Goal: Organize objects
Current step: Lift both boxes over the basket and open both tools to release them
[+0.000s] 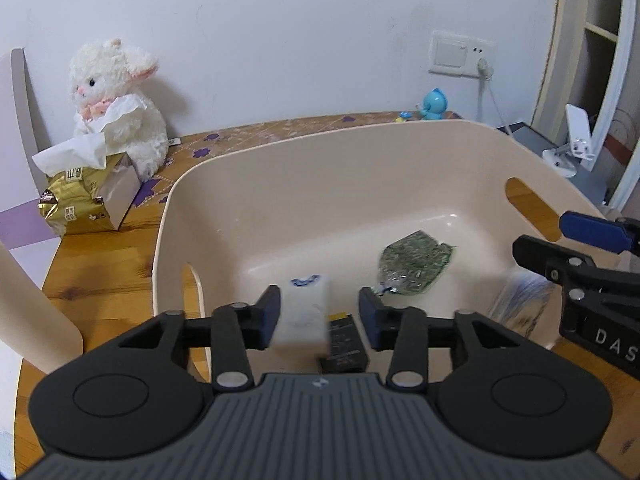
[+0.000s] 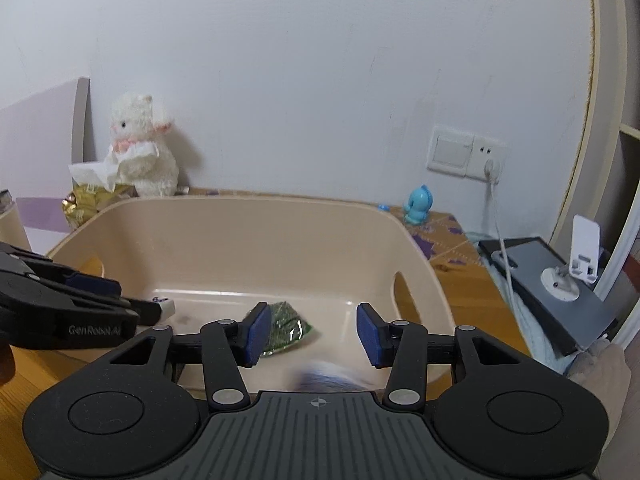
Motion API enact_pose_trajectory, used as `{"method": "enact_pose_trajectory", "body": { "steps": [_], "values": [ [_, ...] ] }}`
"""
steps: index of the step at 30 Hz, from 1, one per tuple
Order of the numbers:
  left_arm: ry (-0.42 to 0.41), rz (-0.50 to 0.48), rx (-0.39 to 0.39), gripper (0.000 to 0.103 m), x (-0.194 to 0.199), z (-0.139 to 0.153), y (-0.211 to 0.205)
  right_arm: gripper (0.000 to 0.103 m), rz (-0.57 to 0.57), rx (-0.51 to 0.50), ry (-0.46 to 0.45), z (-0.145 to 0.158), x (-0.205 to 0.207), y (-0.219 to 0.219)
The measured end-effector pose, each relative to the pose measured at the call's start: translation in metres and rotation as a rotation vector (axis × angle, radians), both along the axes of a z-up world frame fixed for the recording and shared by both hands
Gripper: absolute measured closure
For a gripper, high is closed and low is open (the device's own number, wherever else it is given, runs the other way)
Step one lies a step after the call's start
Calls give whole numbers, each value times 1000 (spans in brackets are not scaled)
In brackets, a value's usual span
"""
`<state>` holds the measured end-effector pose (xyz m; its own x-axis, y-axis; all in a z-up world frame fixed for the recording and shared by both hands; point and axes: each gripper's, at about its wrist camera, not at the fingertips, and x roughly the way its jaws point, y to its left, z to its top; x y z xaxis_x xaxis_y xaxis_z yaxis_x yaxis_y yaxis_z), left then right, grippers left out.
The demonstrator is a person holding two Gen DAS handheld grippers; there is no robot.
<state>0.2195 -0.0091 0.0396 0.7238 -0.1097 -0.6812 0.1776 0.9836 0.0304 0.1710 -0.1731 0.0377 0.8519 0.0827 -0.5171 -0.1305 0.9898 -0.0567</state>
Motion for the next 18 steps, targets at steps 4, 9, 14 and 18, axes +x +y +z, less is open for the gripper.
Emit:
{"method": "enact_pose_trajectory", "body": {
  "steps": [4,9,14,18],
  "values": [
    [-51,8,8,29,-14,10,-2,32,-6,7,-42,10,-14,-4],
    [-71,24,-17,24,-30,24,4,25,-9,13,-70,20,-32,-7],
    [-96,39,-25,21,-51,35,10,15,-8,16,-92,27,-52,-7],
    [-109,38,-25,20,-70,40,14,10,-6,12,-97,27,-65,-6]
  ]
}}
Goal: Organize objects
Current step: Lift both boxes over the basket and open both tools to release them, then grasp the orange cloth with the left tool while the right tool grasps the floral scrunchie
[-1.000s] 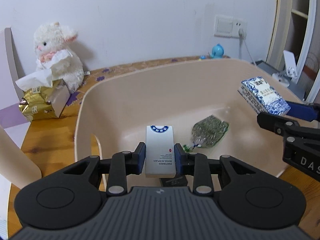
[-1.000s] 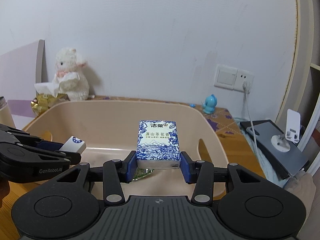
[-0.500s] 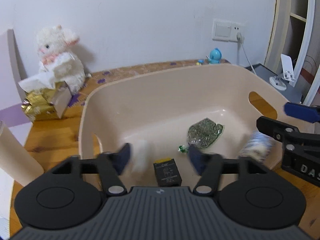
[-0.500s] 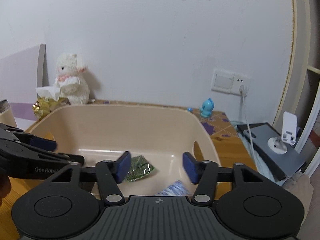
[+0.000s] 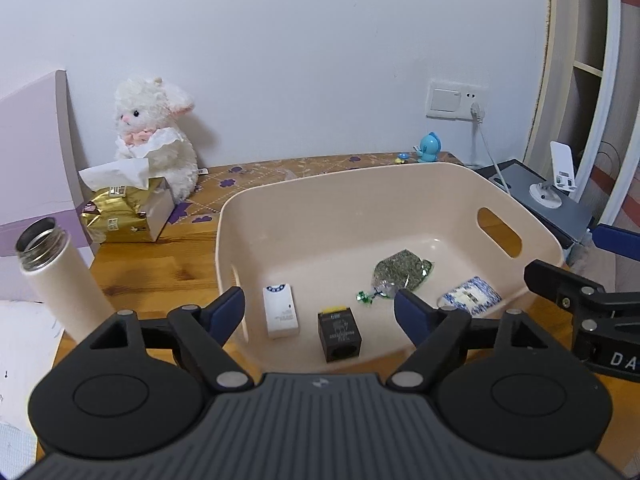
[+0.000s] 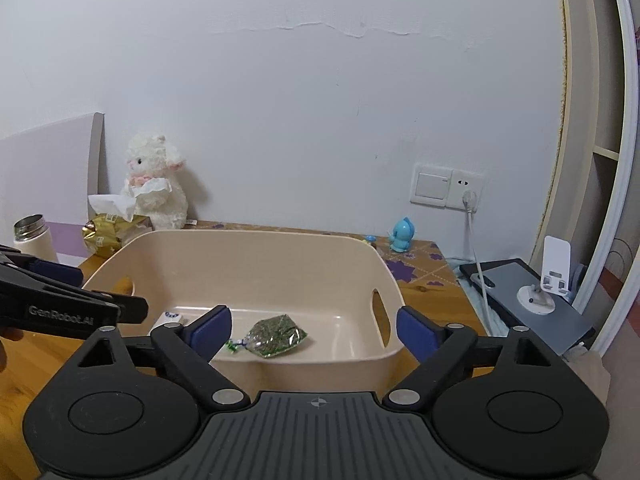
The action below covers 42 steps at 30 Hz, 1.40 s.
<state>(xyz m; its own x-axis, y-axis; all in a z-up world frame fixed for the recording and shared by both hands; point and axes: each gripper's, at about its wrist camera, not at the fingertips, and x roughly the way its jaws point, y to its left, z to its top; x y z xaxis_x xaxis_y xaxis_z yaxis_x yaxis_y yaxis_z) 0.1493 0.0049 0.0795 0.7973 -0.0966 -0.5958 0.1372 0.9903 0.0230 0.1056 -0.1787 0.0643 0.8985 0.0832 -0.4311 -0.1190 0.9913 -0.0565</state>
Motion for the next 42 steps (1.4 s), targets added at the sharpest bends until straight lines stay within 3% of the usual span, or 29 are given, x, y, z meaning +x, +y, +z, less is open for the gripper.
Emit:
{"method": "enact_pose_trajectory", "body": {
  "steps": [6,18,33,42],
  "values": [
    [12,-5,3,18,-23,-8,3,0,-9,-20,9,-10,-17,-2],
    [116,-15,8,18,-39,-50,6,0,-7,-46,119,-48,-26,-9],
    [238,-50,-3,18,-26,-91,1,0,40,-47,308,-100,-12,-9],
    [283,-78,-44,18,-9,-107,0,4,85,-31,354,-114,1,-7]
  ]
}}
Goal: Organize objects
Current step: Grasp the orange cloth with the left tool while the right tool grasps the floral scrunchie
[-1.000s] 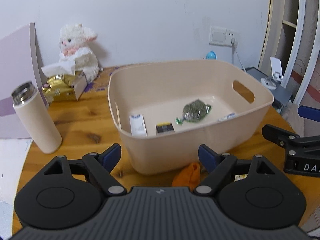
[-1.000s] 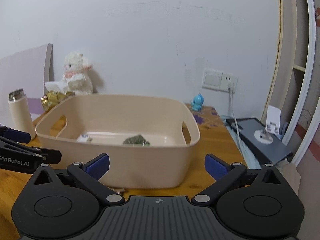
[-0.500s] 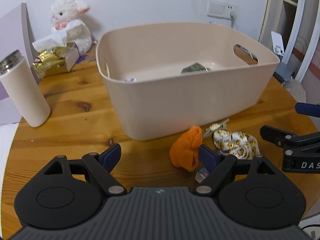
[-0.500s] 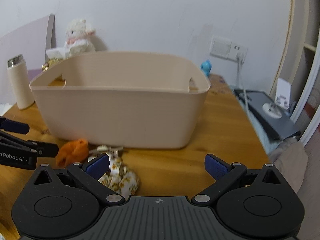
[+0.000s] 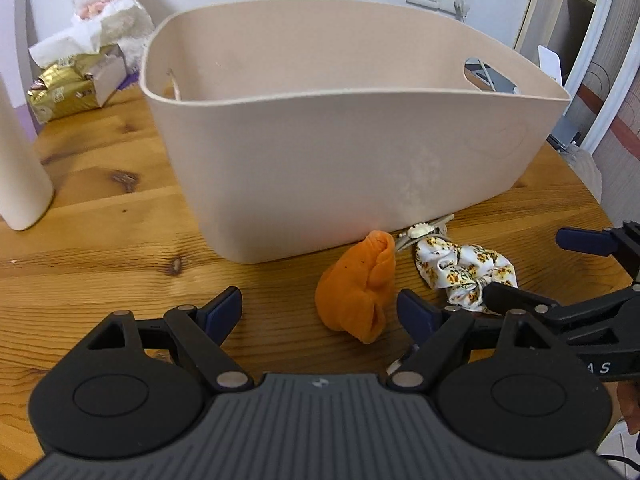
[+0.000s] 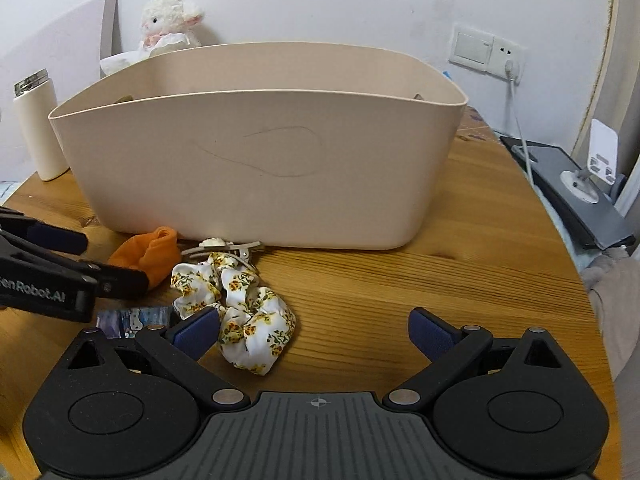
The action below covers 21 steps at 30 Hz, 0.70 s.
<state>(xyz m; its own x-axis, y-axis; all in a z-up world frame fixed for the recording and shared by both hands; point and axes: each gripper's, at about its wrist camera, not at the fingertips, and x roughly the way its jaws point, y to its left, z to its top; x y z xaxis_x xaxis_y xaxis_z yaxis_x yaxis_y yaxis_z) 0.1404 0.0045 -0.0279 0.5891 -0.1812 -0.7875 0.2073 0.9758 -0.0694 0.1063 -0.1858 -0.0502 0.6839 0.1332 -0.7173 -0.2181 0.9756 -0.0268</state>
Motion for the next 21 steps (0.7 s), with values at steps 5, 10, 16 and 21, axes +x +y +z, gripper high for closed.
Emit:
{"method": "enact_pose_trajectory", "body": {
  "steps": [5,10,16,21],
  "values": [
    [-10,-21,12,23,4,-4,-4,9,15,25,19,-4,9,1],
    [-35,-50,41,38,3,-4,-7,19,41,27,26,-6,11,8],
    [-70,-53,46,81,-2,-4,-7,54,76,33,34,-5,8,15],
    [-69,-60,48,92,-7,-3,-6,83,98,3,23,-3,0,24]
  ]
}}
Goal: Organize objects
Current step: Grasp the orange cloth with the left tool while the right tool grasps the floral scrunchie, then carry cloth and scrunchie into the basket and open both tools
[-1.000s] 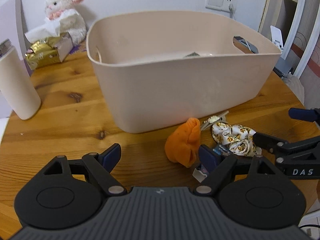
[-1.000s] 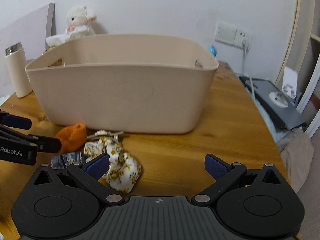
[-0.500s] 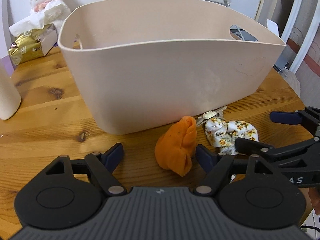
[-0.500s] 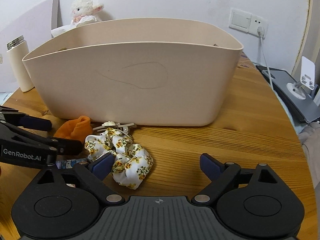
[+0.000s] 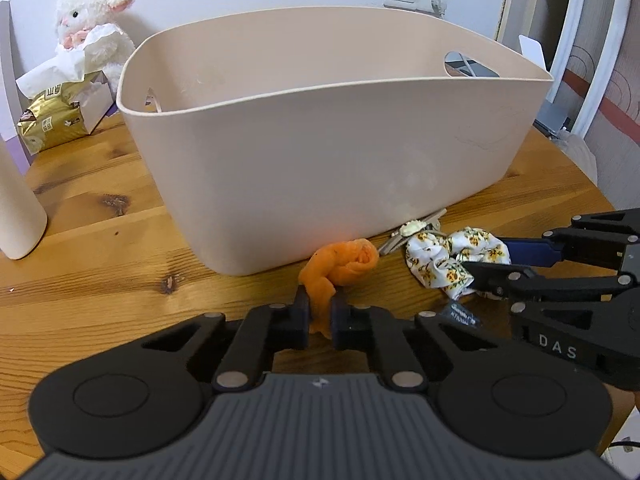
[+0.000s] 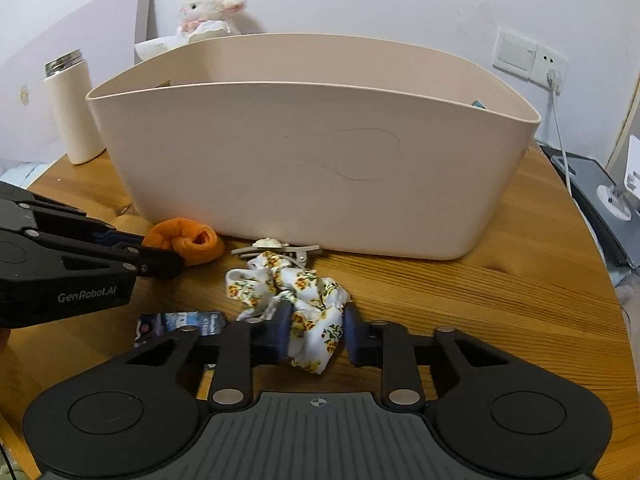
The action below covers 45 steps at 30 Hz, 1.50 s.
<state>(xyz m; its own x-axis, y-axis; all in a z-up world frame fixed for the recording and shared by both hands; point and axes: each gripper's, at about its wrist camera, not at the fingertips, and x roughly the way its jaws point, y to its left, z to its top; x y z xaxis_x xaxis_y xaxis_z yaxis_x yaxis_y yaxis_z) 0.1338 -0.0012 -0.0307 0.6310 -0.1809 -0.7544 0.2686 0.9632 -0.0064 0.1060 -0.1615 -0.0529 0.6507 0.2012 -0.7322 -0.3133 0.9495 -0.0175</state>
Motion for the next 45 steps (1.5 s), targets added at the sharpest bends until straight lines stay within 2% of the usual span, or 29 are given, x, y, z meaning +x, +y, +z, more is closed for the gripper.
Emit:
{"method": "enact_pose_trajectory", "body": {
  "steps": [3,9,21,32,38,45],
  "values": [
    [5,0,-2,93,-4,0,3,88,-9,7,-2,2,-3,-1],
    [-16,0,-18,93,-16,9,7,90,-26,17,-26,12,-15,-7],
    [-100,-12,-51,93,-39,43,10,90,-76,45,-145,54,-39,-26],
    [-217,-5,-73,93,-50,88,13,90,-108,100,-264,96,-45,-37],
    [-279,-5,-81,93,-48,110,14,90,-116,121,-322,114,-39,-39],
    [-329,11,-59,93,-25,132,12,90,-128,136,-358,127,-21,-39]
  ]
}}
